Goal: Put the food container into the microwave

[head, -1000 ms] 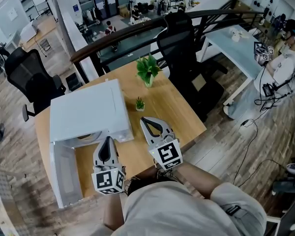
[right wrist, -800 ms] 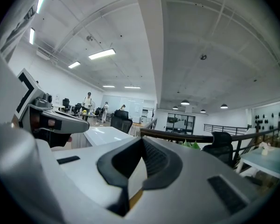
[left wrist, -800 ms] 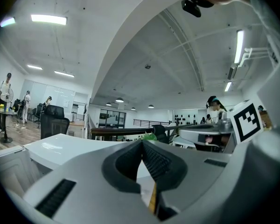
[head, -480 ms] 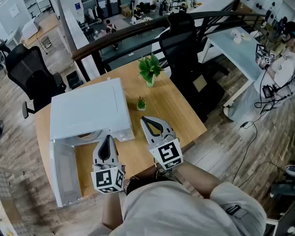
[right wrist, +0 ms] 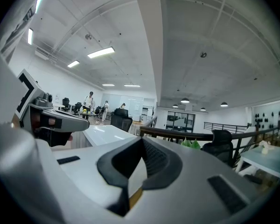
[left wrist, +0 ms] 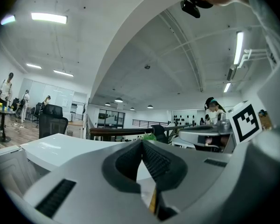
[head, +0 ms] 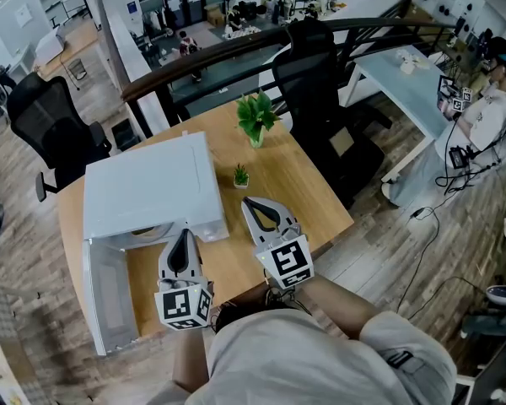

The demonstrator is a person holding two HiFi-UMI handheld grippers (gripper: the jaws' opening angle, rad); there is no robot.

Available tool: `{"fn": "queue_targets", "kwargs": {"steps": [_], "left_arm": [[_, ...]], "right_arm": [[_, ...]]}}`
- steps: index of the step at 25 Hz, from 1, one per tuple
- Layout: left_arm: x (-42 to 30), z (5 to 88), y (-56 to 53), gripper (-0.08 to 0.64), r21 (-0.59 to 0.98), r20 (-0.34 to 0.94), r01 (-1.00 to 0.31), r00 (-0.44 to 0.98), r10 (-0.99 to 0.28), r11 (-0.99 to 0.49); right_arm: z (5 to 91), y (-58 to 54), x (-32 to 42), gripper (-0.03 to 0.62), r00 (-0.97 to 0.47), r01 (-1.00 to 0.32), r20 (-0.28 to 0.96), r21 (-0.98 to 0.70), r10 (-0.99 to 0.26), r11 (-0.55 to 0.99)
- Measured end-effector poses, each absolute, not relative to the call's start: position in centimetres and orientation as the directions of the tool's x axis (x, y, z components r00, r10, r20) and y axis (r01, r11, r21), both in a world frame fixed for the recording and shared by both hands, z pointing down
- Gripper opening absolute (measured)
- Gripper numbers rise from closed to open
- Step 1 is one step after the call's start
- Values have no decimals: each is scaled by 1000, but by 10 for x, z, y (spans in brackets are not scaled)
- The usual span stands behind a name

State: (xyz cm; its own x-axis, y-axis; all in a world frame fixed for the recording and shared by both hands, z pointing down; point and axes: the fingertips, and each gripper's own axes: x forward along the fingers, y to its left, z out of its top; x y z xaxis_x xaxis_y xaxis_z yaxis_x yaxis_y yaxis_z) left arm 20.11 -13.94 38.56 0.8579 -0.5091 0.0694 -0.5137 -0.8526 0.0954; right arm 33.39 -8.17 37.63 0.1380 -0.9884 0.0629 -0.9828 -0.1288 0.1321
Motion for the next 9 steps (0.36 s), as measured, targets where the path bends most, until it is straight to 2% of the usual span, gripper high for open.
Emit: {"fn": "queue_targets", "kwargs": {"steps": [9], "left_arm": [[205,389,-143,12,98,82,-511,859,-505,-854]], "right_arm": [[375,-85,333,3,129,-984,54,131,-990,-121]]}}
